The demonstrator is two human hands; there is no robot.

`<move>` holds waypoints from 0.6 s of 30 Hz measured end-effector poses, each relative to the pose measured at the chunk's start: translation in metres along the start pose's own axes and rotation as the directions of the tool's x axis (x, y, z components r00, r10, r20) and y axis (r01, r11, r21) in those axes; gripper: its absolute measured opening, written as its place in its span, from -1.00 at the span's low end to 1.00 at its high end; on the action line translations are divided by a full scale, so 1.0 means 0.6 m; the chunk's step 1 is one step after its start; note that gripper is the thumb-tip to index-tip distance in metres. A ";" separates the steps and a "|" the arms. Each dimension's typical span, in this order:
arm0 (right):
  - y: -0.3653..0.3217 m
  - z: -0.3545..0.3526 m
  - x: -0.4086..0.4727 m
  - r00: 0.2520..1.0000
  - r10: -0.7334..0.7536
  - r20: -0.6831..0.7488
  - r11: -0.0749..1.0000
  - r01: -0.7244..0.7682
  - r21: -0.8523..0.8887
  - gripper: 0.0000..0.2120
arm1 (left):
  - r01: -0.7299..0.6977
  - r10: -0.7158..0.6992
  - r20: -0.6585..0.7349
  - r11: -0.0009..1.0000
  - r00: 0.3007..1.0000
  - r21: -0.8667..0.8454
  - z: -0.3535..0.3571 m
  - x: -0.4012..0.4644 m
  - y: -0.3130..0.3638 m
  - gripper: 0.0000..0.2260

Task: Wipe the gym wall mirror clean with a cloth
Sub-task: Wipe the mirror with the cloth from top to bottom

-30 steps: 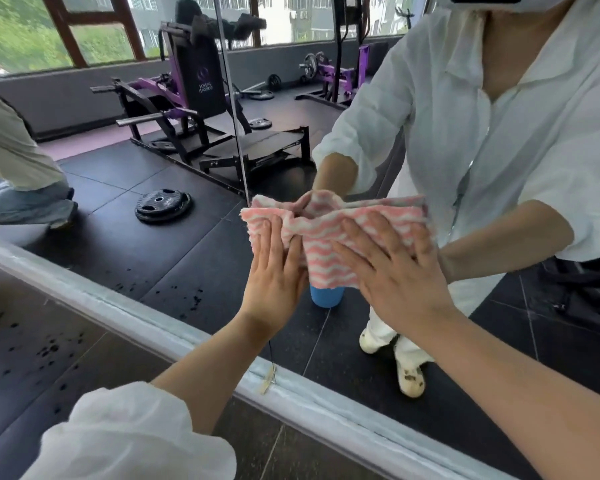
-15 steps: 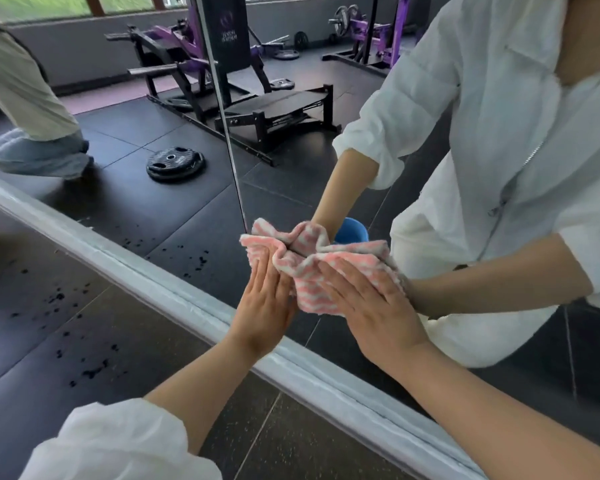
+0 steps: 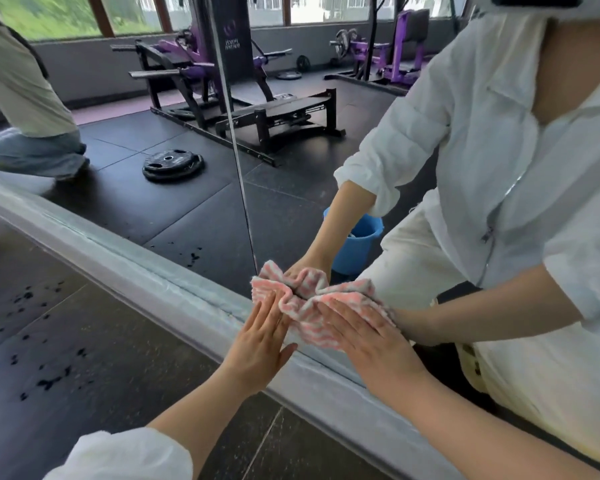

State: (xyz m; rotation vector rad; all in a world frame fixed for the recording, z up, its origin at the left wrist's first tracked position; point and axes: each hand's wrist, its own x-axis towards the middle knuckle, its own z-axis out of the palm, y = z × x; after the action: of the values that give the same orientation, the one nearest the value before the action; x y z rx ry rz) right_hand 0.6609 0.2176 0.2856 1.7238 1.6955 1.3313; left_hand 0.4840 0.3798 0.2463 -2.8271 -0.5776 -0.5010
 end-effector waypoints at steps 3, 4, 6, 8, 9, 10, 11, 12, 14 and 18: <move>-0.067 0.045 -0.018 0.999 0.015 -0.049 0.999 -0.013 0.044 -0.39 | -0.023 0.024 -0.033 0.999 0.999 0.044 0.063 -0.026 -0.001 -0.41; -0.084 0.059 -0.020 0.997 0.019 -0.076 0.998 -0.014 0.058 -0.35 | -0.029 0.031 -0.037 0.998 0.999 0.049 0.079 -0.031 -0.003 -0.41; -0.120 0.079 -0.028 0.999 0.011 -0.047 0.994 -0.005 0.111 -0.36 | -0.048 0.050 -0.035 0.996 0.998 0.072 0.110 -0.047 -0.009 -0.40; -0.143 0.081 -0.028 0.994 -0.108 -0.035 0.983 0.112 0.143 -0.39 | -0.081 0.081 0.003 0.991 0.997 0.108 0.135 -0.065 -0.018 -0.39; -0.153 0.085 -0.030 0.984 -0.168 -0.055 0.974 0.175 0.145 -0.38 | -0.097 0.093 0.036 0.988 0.995 0.120 0.143 -0.073 -0.020 -0.38; -0.160 0.086 -0.034 0.979 -0.200 -0.035 0.967 0.203 0.156 -0.39 | -0.109 0.101 0.071 0.986 0.992 0.124 0.150 -0.081 -0.021 -0.38; -0.164 0.090 -0.035 0.980 -0.196 -0.035 0.957 0.199 0.212 -0.42 | -0.113 0.103 0.091 0.987 0.990 0.114 0.155 -0.086 -0.022 -0.39; -0.168 0.092 -0.034 0.977 -0.213 -0.010 0.952 0.210 0.223 -0.46 | -0.112 0.101 0.096 0.987 0.990 0.114 0.156 -0.089 -0.021 -0.39; -0.162 0.090 -0.034 0.969 -0.249 0.003 0.951 0.244 0.191 -0.50 | -0.117 0.114 0.033 0.984 0.993 0.134 0.159 -0.088 -0.017 -0.35; -0.141 0.081 -0.037 0.995 -0.012 -0.103 0.972 0.036 0.232 -0.44 | -0.050 0.062 -0.142 0.995 0.988 0.083 0.148 -0.069 0.013 -0.33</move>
State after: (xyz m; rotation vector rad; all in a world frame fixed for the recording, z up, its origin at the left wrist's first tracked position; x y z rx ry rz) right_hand 0.6566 0.2309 0.1865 1.7811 1.9930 1.2695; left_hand 0.4767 0.3827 0.1481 -2.6963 -0.4779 -0.6503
